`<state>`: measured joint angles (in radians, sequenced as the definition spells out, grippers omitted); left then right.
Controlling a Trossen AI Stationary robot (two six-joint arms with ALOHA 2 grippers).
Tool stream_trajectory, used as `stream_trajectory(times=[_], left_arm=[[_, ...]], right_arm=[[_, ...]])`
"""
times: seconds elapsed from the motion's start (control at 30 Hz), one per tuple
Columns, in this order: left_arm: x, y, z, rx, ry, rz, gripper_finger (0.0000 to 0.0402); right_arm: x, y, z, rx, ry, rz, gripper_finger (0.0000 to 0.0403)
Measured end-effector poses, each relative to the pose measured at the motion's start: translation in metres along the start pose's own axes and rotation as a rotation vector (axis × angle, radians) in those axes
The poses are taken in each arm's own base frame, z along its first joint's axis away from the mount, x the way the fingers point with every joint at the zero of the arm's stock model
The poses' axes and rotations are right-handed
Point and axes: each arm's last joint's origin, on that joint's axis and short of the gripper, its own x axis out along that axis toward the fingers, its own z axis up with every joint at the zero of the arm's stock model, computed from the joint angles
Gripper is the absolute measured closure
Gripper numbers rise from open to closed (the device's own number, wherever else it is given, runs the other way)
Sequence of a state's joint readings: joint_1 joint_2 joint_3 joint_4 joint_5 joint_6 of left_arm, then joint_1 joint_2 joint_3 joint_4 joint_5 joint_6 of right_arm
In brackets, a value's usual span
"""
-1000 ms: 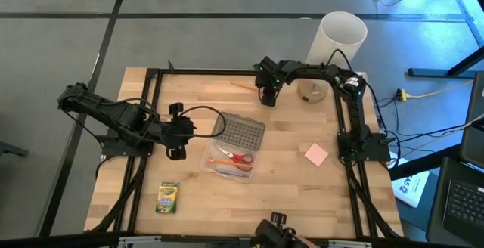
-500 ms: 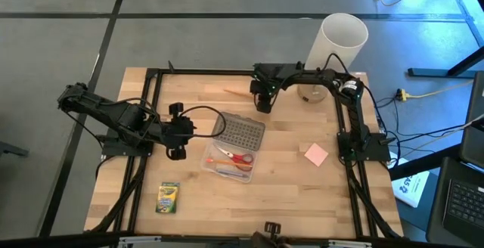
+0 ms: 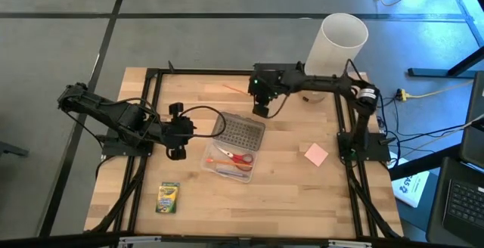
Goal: Pack school essentials
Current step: Put the yellow pencil into the black supply box
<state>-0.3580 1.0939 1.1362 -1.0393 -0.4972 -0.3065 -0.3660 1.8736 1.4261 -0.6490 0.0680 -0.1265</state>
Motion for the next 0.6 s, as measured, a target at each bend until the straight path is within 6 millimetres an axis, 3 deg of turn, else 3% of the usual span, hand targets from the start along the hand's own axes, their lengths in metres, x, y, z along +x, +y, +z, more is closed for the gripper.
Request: stream_trajectory(times=[0.27, 0.43, 0.6], left_arm=[[0.0, 0.0, 0.0, 0.001, 0.0, 0.0, 0.0305], [0.0, 0.0, 0.0, 0.001, 0.0, 0.0, 0.0305], [0.0, 0.0, 0.0, 0.001, 0.0, 0.0, 0.0305]], right_arm=[[-0.031, 0.085, 0.005, 0.054, -0.063, 0.117, 0.0352], [-0.042, 0.14, -0.002, 0.046, -0.065, 0.194, 0.0352], [-0.053, 0.181, -0.014, 0.07, -0.051, 0.251, 0.0352]])
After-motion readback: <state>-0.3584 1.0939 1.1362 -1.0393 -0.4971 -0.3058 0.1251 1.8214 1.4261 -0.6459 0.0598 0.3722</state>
